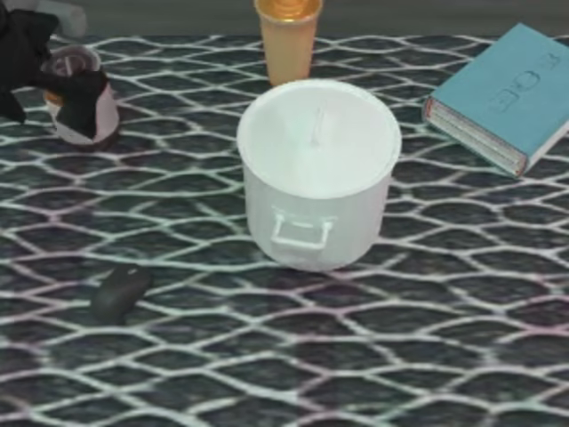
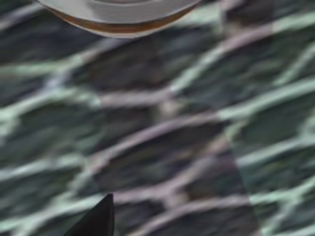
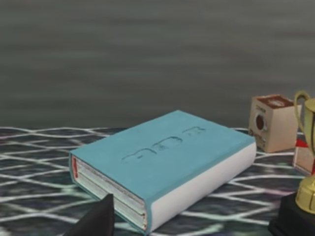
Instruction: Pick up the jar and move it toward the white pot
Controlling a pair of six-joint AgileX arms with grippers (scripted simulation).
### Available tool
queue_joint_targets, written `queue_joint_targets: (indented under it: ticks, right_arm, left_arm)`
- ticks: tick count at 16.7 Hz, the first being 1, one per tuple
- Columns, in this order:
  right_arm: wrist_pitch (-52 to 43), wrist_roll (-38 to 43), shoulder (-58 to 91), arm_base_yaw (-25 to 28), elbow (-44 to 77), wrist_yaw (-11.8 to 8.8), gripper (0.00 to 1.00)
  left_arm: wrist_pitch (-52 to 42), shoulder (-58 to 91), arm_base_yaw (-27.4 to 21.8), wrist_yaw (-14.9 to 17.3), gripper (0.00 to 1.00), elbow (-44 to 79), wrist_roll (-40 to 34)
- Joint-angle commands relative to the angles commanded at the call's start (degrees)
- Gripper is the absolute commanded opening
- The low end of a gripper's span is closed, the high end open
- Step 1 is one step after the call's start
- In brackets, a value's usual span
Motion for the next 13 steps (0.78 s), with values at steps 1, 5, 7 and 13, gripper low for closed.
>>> queue_joint_targets:
  ticks: [1,5,7,13]
  right_arm:
    - [0.00,0.00,0.00,0.00,0.00,0.00,1.00]
    - [0.00,0.00,0.00,0.00,0.00,0.00,1.00]
    - [0.00,0.00,0.00,0.00,0.00,0.00,1.00]
    - [0.00,0.00,0.00,0.00,0.00,0.00,1.00]
  left_arm:
    - [-1.47,3.86,0.14,-0.02,1.00,5.04,0.85]
    - [-5.03,15.32,0.70,-0.28,1.00,22.70,3.66]
    - [-5.72,18.74,0.95,-0.48,1.00,28.93,4.62]
    - [-6.07,21.67,1.24,-0.73,1.00,34.54,5.50]
